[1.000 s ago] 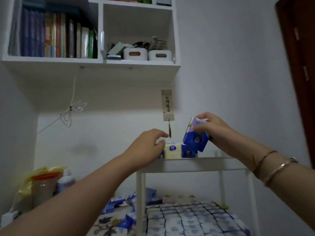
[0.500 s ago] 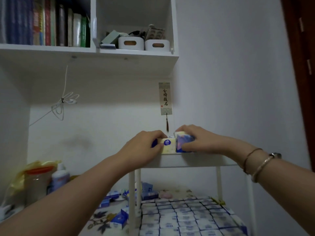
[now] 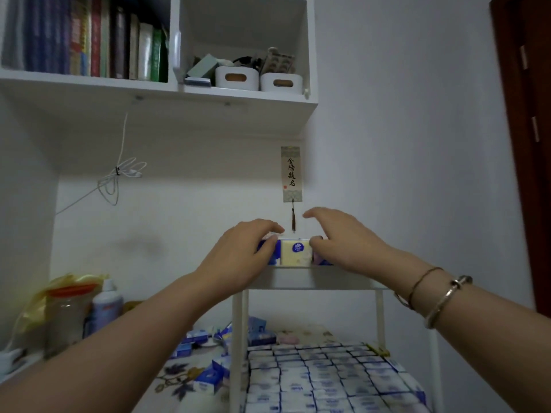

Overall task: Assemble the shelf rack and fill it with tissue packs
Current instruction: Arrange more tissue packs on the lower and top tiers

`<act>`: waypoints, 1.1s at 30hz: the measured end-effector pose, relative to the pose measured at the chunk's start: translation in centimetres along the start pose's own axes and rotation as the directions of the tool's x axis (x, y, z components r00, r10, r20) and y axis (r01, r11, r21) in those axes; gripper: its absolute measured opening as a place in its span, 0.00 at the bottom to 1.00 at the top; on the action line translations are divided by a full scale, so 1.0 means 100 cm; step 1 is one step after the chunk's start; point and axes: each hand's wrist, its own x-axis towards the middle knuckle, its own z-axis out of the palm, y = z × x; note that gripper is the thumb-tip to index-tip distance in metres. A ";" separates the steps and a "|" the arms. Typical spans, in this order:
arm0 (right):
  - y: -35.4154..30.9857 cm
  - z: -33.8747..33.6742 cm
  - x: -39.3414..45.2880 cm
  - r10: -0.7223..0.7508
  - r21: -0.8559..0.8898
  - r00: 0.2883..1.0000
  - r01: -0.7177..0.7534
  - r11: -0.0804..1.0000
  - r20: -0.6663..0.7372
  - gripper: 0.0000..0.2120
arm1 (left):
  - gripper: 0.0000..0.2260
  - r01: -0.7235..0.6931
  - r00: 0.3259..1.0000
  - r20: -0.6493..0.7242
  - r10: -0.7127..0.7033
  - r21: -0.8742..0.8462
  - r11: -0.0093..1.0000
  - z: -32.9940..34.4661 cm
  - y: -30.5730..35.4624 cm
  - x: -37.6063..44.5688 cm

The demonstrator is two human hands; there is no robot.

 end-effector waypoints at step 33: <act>-0.206 0.430 0.040 0.034 0.295 0.904 -0.174 0.939 0.425 0.22 | 0.20 0.754 0.643 -0.023 -0.765 0.193 0.628 0.057 -0.372 -0.219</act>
